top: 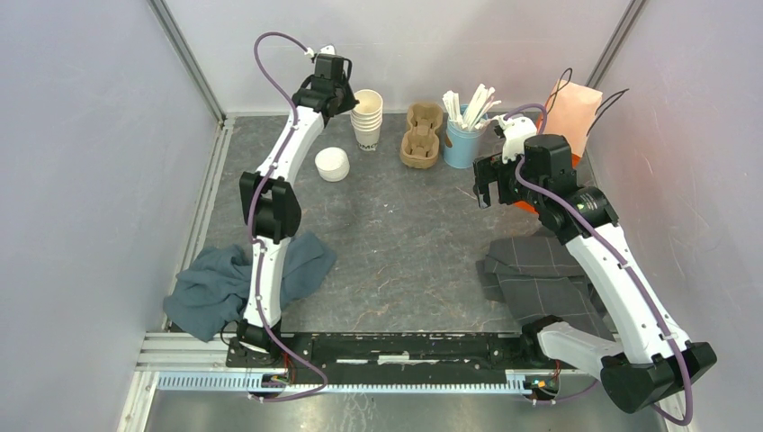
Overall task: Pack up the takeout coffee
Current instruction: Pick up the coffee cup, then place the coffee cup at the center of the board, then close the cup lid on the coffee cup.
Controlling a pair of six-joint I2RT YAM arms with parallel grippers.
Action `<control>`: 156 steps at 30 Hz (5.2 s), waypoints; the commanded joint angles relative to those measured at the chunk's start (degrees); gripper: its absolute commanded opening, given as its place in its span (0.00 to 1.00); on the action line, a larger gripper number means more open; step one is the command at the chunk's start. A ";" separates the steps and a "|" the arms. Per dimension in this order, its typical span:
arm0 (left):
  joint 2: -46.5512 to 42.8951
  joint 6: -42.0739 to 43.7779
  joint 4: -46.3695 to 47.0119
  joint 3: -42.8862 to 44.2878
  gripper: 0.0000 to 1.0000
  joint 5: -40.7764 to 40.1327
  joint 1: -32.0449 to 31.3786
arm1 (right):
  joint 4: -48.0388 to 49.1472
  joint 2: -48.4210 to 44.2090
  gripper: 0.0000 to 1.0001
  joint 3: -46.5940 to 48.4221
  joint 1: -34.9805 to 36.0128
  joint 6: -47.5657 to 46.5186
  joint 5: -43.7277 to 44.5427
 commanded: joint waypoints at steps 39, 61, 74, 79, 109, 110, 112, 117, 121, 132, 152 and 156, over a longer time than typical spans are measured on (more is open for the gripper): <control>-32.63 6.76 -2.92 -19.89 0.02 12.95 -6.68 | 2.22 -5.61 0.98 -0.34 -0.12 0.63 -4.65; -47.95 -0.22 24.63 -71.48 0.02 2.32 -50.23 | -0.87 -18.20 0.98 -1.88 -0.09 3.50 -4.44; -42.34 2.87 30.32 -73.64 0.02 2.78 -50.39 | -2.37 -20.24 0.98 -1.85 -0.07 4.31 -4.20; -42.09 3.42 30.39 -74.43 0.02 2.00 -50.37 | -2.20 -19.95 0.98 -1.89 -0.06 4.07 -4.54; -33.57 -11.16 -10.61 -43.80 0.66 -15.98 -4.81 | 0.73 -13.98 0.98 -6.06 -0.06 1.11 0.09; -29.92 -10.87 -11.41 -41.07 0.64 -15.98 -3.89 | 0.75 -13.57 0.98 -6.10 -0.08 0.84 0.45; -24.61 -9.51 -12.56 -35.78 0.61 -16.69 -2.43 | 0.82 -12.81 0.98 -6.08 -0.07 0.45 1.24; -14.81 -8.61 -16.33 -24.90 0.55 -18.67 0.18 | 0.61 -10.96 0.98 -5.43 -0.11 -0.74 3.16; -10.68 -8.69 -16.38 -21.72 0.48 -18.75 1.90 | 0.73 -9.53 0.98 -5.28 -0.04 -1.68 4.58; -6.48 -9.31 -17.57 -18.67 0.33 -15.03 4.30 | 2.11 -6.50 0.98 -5.13 -0.08 -2.00 3.80; -4.68 -8.25 -16.82 -18.36 0.15 -13.09 4.38 | 2.25 -6.47 0.98 -5.03 -0.10 -1.89 3.81; -5.09 -7.91 -16.78 -18.10 0.07 -13.50 4.38 | 2.23 -6.41 0.98 -5.05 -0.08 -1.79 3.68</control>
